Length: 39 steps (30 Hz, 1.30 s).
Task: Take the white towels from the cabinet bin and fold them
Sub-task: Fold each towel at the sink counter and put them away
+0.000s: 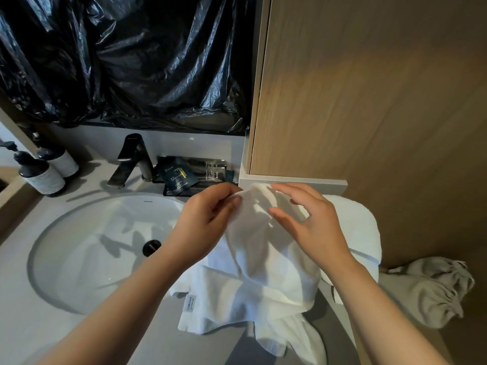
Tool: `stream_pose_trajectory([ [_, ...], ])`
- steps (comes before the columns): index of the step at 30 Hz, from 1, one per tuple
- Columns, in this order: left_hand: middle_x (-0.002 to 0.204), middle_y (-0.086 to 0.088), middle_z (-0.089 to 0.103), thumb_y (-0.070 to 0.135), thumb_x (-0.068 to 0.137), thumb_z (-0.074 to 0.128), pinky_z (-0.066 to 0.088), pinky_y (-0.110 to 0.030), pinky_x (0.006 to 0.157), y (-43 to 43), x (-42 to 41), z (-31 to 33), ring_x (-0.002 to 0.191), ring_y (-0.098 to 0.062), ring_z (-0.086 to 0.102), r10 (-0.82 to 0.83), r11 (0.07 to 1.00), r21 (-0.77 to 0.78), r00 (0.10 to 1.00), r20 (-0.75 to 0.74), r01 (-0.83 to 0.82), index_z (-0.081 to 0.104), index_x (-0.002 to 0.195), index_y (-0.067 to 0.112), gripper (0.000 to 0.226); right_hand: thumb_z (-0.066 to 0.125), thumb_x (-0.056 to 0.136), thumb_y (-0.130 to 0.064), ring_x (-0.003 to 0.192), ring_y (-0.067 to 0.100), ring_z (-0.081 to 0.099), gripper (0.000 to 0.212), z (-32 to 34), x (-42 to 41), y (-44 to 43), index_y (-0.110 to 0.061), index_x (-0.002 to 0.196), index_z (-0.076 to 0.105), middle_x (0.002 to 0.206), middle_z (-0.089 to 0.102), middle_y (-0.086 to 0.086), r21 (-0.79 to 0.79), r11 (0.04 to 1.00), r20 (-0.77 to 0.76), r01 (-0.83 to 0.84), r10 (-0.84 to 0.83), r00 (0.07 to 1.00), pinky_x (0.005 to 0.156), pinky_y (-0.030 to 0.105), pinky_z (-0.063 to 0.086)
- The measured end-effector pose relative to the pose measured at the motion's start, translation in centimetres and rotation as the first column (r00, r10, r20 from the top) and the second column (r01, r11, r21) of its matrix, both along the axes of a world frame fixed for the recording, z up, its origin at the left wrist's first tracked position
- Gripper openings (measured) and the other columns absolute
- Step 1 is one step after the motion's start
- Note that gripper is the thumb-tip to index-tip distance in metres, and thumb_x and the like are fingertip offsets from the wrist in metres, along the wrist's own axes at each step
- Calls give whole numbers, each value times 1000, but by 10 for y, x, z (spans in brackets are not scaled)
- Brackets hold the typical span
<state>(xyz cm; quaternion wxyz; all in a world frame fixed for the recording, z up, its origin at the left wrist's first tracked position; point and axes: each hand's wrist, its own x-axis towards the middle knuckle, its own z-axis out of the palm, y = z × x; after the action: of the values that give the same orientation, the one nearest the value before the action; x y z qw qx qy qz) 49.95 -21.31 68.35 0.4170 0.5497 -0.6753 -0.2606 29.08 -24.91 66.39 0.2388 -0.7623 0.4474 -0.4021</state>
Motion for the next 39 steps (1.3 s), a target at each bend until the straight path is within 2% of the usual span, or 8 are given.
stream_pose_trajectory([
  [4, 64, 7, 51, 28, 92, 50, 35, -17, 56, 0, -4, 5, 61, -6, 46, -58, 998, 22, 997, -55, 59, 56, 76, 27, 17, 68, 91, -19, 96, 6, 64, 9, 5, 8, -5, -14, 96, 74, 100, 69, -7, -34, 999, 75, -9, 12, 997, 86, 20, 47],
  [9, 91, 8, 66, 23, 87, 56, 52, -24, 77, -4, 9, 1, 86, -10, 64, -33, 997, 70, 999, 12, 32, 63, 94, 36, 17, 54, 99, -25, 59, 5, 47, 17, 20, -6, -10, -20, 84, 57, 65, 51, -11, 20, 997, 11, 72, -72, 997, 56, 18, 35],
  [13, 90, 8, 66, 13, 89, 65, 47, -5, 70, -4, 21, -2, 84, 1, 62, 96, 993, 58, 985, 144, -105, 65, 94, 27, 15, 53, 99, -21, 67, 5, 52, 15, 27, -26, -13, -18, 86, 60, 73, 58, -11, -24, 987, 43, 159, -158, 987, 57, 13, 36],
  [17, 64, 10, 58, 14, 90, 65, 36, -9, 53, -5, 30, -1, 58, -1, 53, 166, 985, 11, 957, 239, -173, 61, 81, 23, 13, 56, 97, -22, 69, 3, 54, 14, 27, -39, -16, -19, 86, 64, 73, 60, -15, 13, 980, -1, 197, -197, 980, 57, 14, 38],
  [25, 65, 1, 52, 34, 96, 55, 40, -32, 56, -11, 17, 0, 60, -17, 49, 195, 966, 184, 979, -63, -181, 56, 79, 15, 26, 57, 97, -24, 57, 12, 45, 15, 24, -41, -13, -24, 84, 64, 67, 57, -14, 96, 981, 7, 170, -172, 985, 52, 18, 34],
  [30, 70, -1, 65, 44, 84, 68, 44, -23, 52, -15, -2, 7, 59, -9, 56, 166, 979, 130, 986, -34, -160, 67, 80, 22, 22, 56, 96, -28, 64, 23, 52, 15, 20, -39, -8, -24, 85, 65, 73, 62, -6, 124, 979, 18, 161, -164, 986, 60, 35, 42],
  [34, 68, -12, 63, 34, 91, 62, 44, -32, 53, -28, -12, 7, 58, -20, 54, 297, 954, 75, 949, -102, -290, 66, 76, 10, 28, 56, 96, -25, 56, 19, 43, 16, 17, -45, -5, -26, 82, 64, 68, 57, -5, 126, 976, 34, 178, -183, 982, 52, 25, 34],
  [39, 54, -7, 38, 28, 99, 46, 26, -23, 47, -37, -21, 8, 52, -14, 35, 288, 958, 8, 958, -3, -288, 43, 65, 3, 43, 56, 96, -26, 57, 22, 43, 17, 13, -52, -3, -26, 82, 64, 67, 56, -2, 154, 970, 45, 190, -199, 979, 51, 27, 32],
])
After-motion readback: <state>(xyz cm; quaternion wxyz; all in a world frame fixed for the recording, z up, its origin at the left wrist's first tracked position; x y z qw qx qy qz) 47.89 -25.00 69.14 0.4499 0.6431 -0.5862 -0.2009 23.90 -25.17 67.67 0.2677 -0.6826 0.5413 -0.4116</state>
